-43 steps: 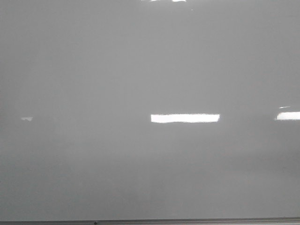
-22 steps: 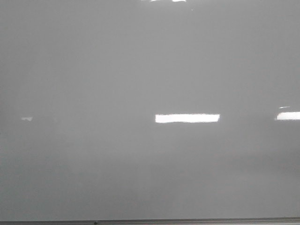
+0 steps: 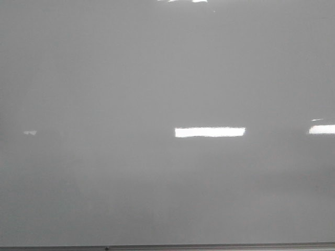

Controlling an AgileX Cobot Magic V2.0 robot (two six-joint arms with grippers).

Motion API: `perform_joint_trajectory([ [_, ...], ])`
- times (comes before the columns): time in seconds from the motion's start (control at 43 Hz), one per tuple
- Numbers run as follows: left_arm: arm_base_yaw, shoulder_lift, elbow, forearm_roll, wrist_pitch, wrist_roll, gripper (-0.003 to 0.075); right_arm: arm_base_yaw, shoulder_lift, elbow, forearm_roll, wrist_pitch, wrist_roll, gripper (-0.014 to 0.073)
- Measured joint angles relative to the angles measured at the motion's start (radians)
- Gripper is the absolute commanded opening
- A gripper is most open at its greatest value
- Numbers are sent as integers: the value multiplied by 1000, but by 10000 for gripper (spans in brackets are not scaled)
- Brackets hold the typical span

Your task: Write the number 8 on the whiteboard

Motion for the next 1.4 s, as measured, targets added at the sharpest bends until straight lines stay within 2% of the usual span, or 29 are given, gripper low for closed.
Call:
perform_joint_trajectory([
  [0.395,0,0,0,0,-7,0,-21,0,0,0,0,-4,0,-69],
  [0.558,0,0,0,0,-105,0,-21,0,0,0,0,-57,0,-68],
  [0.651,0,0,-3,0,-205,0,-21,0,0,-36,0,-47,0,-68],
  [0.721,0,0,-20,0,-221,0,-21,0,0,-100,0,-10,0,-68],
  [0.884,0,21,-169,0,-156,0,-21,0,46,-303,0,110,0,-68],
  [1.023,0,154,-309,0,-33,0,-21,0,185,-428,0,166,0,-68],
  [1.163,0,299,-385,0,53,0,-21,0,334,-481,0,159,0,-68],
  [1.256,0,364,-397,0,61,0,-16,0,397,-491,0,148,0,-64],
  [1.326,0,388,-397,0,63,0,31,0,420,-491,0,145,0,-24],
  [1.395,0,395,-397,0,64,0,142,0,428,-491,0,145,0,96],
])
